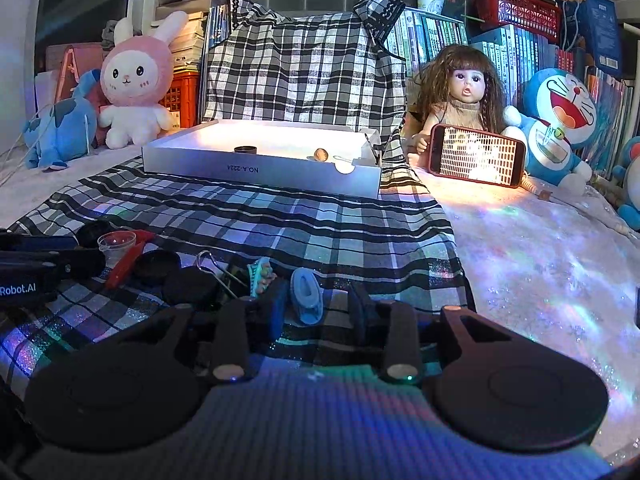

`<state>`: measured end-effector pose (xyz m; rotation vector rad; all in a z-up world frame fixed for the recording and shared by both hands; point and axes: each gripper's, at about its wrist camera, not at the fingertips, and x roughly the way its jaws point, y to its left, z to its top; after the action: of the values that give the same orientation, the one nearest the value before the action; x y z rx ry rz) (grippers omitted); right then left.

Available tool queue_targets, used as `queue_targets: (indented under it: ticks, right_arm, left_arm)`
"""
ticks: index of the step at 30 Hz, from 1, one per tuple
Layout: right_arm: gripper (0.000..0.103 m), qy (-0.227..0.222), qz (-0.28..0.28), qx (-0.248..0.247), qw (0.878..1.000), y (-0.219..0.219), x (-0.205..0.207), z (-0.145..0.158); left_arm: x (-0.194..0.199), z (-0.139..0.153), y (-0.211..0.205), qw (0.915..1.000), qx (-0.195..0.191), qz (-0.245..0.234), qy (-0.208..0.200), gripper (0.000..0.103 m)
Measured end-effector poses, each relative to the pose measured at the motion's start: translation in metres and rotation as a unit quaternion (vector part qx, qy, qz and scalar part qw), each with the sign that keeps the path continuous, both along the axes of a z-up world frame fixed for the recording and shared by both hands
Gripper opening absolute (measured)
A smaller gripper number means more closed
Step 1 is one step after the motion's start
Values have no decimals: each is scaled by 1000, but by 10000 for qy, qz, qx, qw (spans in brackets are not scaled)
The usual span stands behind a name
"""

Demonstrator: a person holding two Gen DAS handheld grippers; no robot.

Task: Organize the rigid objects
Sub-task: 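Grasp another brown ball with the left tool while the right tool grasps the blue-white oval item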

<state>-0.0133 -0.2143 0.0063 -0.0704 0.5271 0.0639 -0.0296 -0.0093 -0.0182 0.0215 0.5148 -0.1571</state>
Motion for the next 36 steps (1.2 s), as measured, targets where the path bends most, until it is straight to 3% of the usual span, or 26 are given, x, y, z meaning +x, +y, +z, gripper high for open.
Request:
queue_targets:
  ticks: [8, 10, 12, 18, 22, 36]
  right_arm:
    - [42, -68, -17, -69, 10000, 2, 0, -2]
    - [42, -71, -49, -67, 9999, 2, 0, -2]
    - [42, -71, -66, -70, 9999, 3, 0, -2]
    - [42, -61, -54, -40, 10000, 2, 0, -2]
    - [42, -64, -62, -45, 10000, 2, 0, -2]
    - [43, -61, -70, -32, 10000, 2, -1, -2]
  left_arm:
    - [0, 0, 1, 9999, -113, 26, 8, 40]
    - [-1, 2, 2, 9997, -230, 21, 4, 29]
    - [-3, 3, 4, 9995, -322, -32, 9, 25]
    - [-14, 6, 10, 9999, -93, -58, -58, 27]
    - [-19, 6, 21, 9998, -176, -1, -16, 34]
    - [-15, 5, 31, 9994, -131, 314, 27, 34]
